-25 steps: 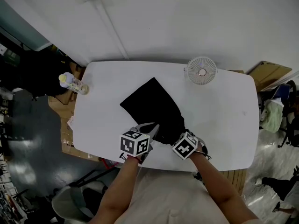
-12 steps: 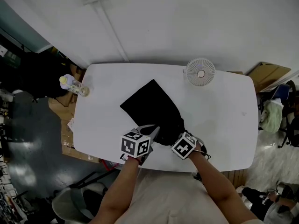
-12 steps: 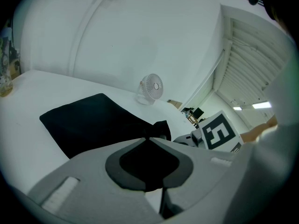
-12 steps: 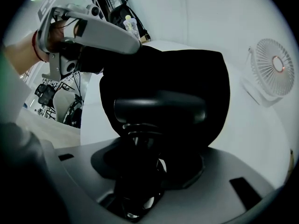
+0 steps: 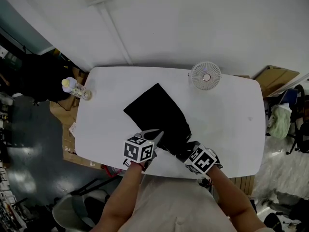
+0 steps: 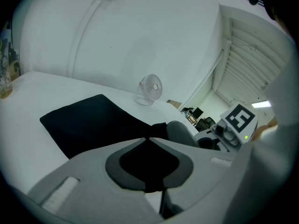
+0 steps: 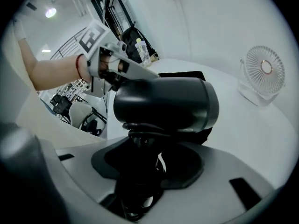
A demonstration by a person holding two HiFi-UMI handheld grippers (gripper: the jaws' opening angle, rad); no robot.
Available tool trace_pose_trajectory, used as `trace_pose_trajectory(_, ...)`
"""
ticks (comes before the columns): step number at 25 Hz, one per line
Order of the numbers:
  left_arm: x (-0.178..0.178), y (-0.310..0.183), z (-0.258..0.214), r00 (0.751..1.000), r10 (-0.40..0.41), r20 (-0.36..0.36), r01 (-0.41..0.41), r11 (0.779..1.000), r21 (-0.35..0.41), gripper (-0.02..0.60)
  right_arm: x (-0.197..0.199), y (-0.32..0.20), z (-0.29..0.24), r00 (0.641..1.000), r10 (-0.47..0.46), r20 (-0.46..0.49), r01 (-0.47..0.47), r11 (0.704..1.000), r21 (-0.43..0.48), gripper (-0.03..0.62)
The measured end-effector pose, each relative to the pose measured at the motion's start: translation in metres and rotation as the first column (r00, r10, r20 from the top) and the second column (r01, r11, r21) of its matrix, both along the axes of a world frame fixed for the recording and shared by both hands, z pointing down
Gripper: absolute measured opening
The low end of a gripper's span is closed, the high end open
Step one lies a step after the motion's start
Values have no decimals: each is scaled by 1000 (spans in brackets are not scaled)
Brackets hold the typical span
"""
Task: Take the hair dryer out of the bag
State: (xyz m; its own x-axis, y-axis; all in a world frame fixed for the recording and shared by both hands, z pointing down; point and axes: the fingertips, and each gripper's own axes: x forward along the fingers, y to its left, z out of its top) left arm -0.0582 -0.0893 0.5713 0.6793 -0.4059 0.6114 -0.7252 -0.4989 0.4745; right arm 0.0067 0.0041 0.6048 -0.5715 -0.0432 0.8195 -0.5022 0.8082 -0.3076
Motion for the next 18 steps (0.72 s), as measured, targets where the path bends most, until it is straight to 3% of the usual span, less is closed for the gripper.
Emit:
trace_pose_trajectory(7, 1, 5, 3, 1000, 22, 7, -22, 1000, -7, 26, 30, -14, -58, 970, 167, 177, -167, 986, -15, 201)
trace_pose_trajectory(11, 4, 12, 7, 999, 34, 3, -34, 999, -21, 26, 68, -53, -44, 939, 317, 136, -319, 948, -11, 201)
trace_pose_trajectory(18, 9, 21, 12, 999, 40, -11, -41, 998, -40, 26, 115, -110, 3, 848, 530, 22, -530, 848, -26, 201)
